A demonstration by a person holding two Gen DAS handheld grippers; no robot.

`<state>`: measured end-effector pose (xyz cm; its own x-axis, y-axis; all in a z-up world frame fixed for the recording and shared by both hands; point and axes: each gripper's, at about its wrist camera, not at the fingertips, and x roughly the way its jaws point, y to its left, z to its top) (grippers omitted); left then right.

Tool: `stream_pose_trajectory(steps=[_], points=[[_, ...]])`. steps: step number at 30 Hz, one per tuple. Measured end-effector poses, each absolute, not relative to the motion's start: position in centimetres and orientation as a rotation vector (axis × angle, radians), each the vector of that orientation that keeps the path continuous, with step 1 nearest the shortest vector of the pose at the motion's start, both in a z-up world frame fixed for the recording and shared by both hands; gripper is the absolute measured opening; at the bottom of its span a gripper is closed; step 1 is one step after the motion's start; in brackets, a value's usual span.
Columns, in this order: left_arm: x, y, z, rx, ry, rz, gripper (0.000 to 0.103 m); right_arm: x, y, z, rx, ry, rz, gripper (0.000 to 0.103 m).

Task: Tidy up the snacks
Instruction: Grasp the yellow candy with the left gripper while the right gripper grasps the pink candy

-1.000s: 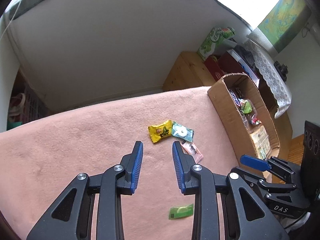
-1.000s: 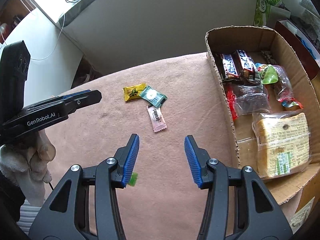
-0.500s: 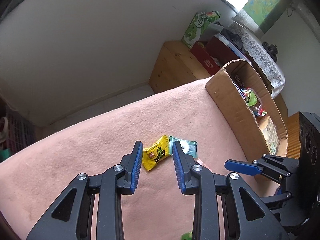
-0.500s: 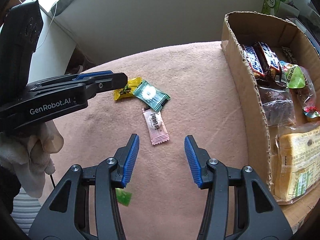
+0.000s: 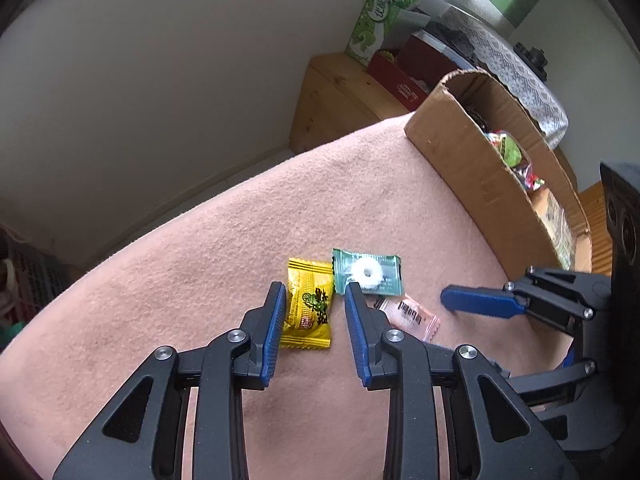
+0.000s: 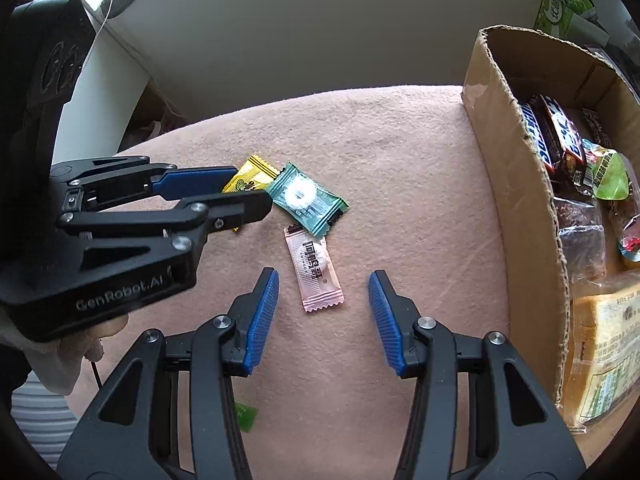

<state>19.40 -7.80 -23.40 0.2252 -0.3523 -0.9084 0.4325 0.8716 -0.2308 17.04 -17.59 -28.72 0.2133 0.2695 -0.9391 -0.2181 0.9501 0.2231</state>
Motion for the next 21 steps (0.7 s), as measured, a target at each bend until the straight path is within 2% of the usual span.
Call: stream_pose_trajectory(steps=[6, 10, 16, 21], points=[[19.0, -8.1, -23.3, 0.144, 1.217, -0.517, 0.028, 17.4, -15.8, -28.9, -0.044, 1.302, 0.347, 0.049], [18.6, -8.2, -23.4, 0.182, 1.194, -0.484, 0.021, 17.5, -14.8, -29.1, -0.091, 1.299, 0.349, 0.049], [18.3, -7.5, -23.5, 0.185, 1.182, -0.464, 0.02, 18.3, -14.4, -29.5, -0.135, 1.291, 0.317, 0.023], [18.0, -6.3, -23.5, 0.127, 1.191, -0.437, 0.02, 18.7, -14.8, -29.3, -0.121, 1.3, 0.325, 0.02]])
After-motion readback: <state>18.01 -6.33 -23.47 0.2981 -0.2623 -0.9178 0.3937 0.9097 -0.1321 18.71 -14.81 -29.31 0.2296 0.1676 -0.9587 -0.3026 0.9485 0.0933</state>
